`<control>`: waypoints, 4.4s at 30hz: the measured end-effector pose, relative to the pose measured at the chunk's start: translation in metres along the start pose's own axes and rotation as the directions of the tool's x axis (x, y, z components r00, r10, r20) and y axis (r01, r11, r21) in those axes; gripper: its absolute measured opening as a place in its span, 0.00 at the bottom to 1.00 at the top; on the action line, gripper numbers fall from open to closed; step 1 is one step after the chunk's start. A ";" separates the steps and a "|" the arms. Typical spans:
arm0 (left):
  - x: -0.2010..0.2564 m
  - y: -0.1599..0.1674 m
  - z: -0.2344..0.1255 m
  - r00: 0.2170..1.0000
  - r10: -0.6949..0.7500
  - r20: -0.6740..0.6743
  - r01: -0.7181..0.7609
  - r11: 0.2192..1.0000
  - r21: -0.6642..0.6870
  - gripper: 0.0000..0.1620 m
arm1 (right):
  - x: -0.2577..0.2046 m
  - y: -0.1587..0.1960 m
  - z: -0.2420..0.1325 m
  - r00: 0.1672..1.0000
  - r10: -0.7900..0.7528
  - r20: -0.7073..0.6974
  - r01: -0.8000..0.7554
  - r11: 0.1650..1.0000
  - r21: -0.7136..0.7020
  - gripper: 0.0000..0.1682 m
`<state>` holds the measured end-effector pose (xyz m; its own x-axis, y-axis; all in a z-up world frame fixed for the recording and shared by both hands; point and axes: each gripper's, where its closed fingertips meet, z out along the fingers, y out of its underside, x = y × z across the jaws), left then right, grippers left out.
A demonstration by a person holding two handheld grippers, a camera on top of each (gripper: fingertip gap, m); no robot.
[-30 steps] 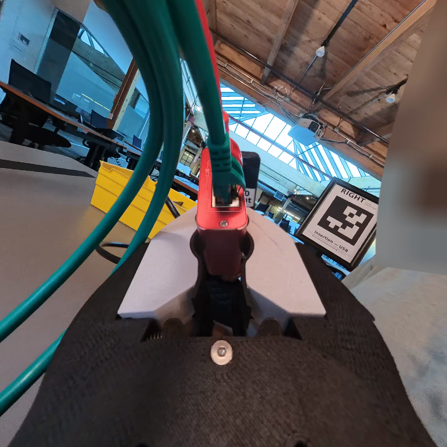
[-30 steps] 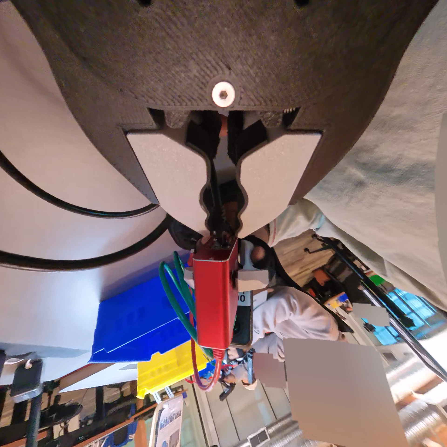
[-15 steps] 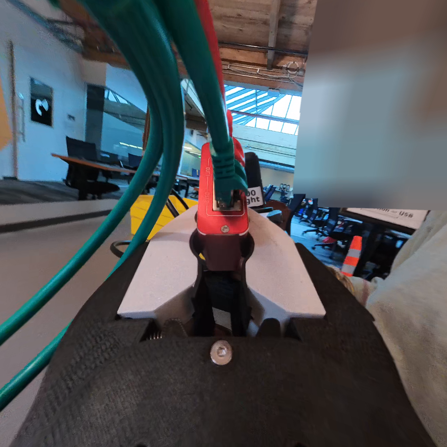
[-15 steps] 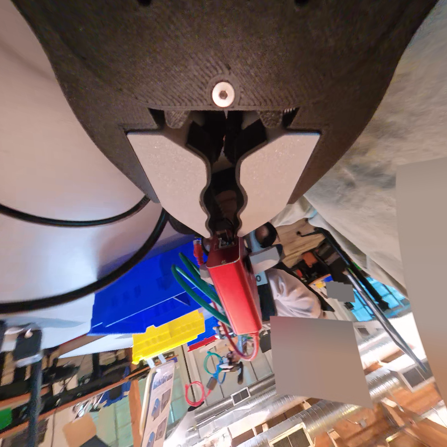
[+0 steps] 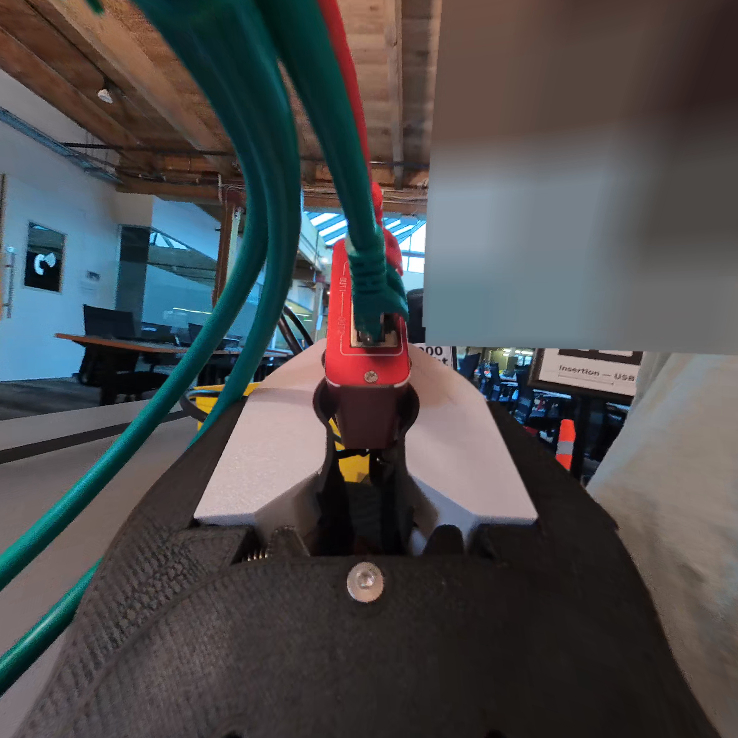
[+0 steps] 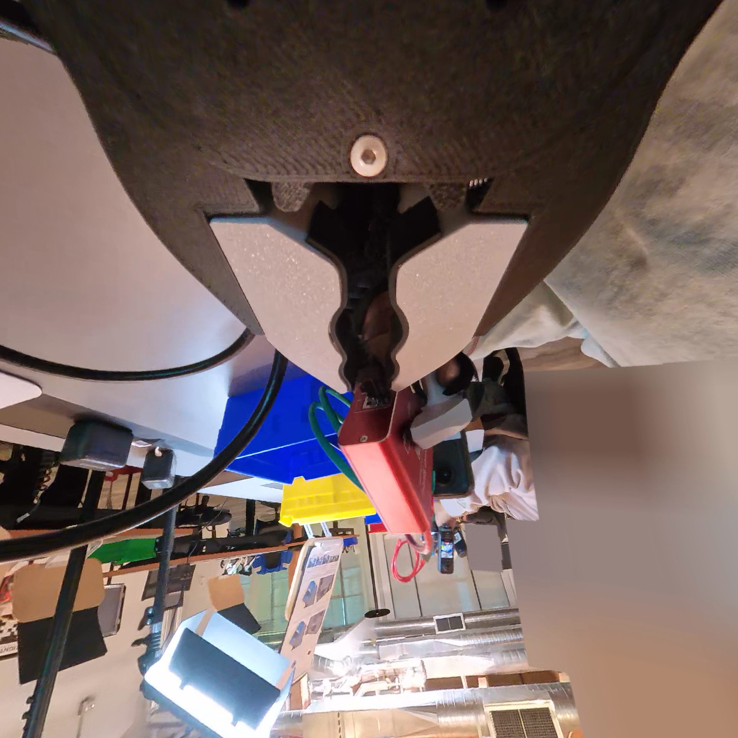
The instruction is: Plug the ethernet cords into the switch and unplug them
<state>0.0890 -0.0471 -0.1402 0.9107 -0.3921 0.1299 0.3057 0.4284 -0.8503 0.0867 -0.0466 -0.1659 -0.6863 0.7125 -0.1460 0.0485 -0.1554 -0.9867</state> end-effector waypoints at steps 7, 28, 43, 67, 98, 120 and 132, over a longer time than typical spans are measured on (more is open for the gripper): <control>-0.008 -0.048 -0.030 0.994 -0.099 -0.043 0.107 0.958 0.267 0.17 | 0.037 0.001 -0.043 0.968 -0.112 -0.223 0.093 0.991 -0.091 0.08; 0.004 0.022 0.000 1.000 -0.007 -0.029 0.003 0.992 -0.126 0.17 | 0.126 -0.061 -0.230 0.772 -0.332 -0.542 0.316 0.940 -0.127 0.08; 0.005 0.033 0.002 0.999 0.000 -0.032 -0.006 0.983 -0.185 0.18 | 0.168 0.007 -0.251 0.819 0.151 -0.553 -0.203 0.979 -0.034 0.21; 0.002 0.036 0.001 1.000 -0.004 -0.014 0.001 0.978 -0.210 0.18 | 0.148 0.026 -0.366 0.448 -0.594 -0.668 -0.324 0.588 -0.741 0.25; 0.000 0.039 0.001 1.000 -0.019 -0.007 0.017 0.975 -0.220 0.18 | 0.197 0.050 -0.388 0.362 -0.211 -0.908 -0.515 0.766 -0.383 0.32; 0.001 0.040 0.001 1.000 -0.011 -0.012 0.008 0.974 -0.226 0.18 | 0.235 0.080 -0.309 0.559 -0.377 -0.739 -0.425 0.635 -0.645 0.05; -0.020 0.066 -0.004 0.991 -0.062 0.121 0.103 0.920 -0.377 0.17 | 0.150 -0.070 -0.229 0.593 -0.284 -0.753 0.137 0.958 -0.254 0.20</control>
<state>0.0902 -0.0146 -0.2012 0.9169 -0.3168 0.2427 0.2707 0.0470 -0.9615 0.1470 0.2277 -0.1353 0.1255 0.9822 0.1396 0.1368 0.1223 -0.9830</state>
